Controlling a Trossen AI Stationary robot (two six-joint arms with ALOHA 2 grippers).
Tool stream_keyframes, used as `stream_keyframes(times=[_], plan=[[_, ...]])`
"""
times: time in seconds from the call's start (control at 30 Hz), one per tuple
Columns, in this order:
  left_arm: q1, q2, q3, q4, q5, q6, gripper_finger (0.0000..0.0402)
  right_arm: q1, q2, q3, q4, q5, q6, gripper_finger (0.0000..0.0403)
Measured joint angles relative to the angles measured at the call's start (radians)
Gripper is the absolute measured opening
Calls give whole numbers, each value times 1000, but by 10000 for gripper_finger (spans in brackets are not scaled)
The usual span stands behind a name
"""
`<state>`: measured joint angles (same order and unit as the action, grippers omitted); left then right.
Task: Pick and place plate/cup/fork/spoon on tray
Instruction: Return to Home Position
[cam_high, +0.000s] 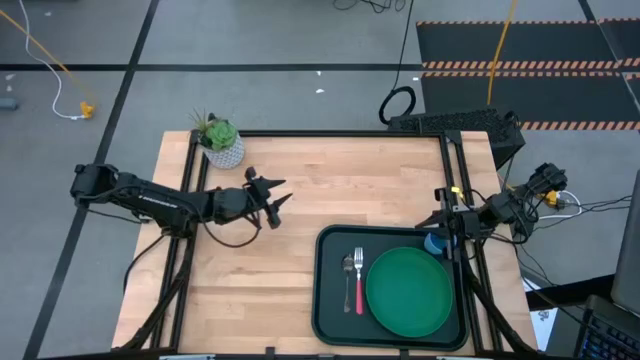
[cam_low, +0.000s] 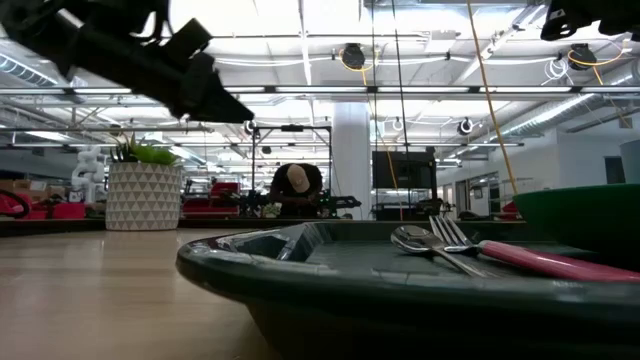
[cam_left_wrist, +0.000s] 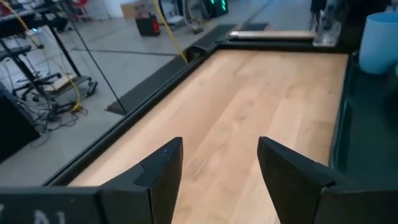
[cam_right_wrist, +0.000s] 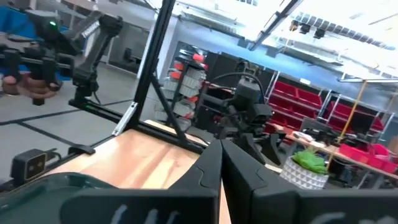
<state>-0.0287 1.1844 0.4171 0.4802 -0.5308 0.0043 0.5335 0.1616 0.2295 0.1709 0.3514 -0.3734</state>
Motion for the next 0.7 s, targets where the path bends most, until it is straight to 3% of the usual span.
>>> stream_keyframes(times=[0.2, 0.33, 0.7], plan=[[20, -88, -178, 221, 73, -19, 211, -68, 0, 0, -29, -21, 47, 0], [25, -148, -264, 276, 102, -35, 194, -113, 0, 0, -30, -67, 47, 0], [25, -280, -395, 313, 142, -36, 11, -209, 8, -78, 4, -101, 102, 0]])
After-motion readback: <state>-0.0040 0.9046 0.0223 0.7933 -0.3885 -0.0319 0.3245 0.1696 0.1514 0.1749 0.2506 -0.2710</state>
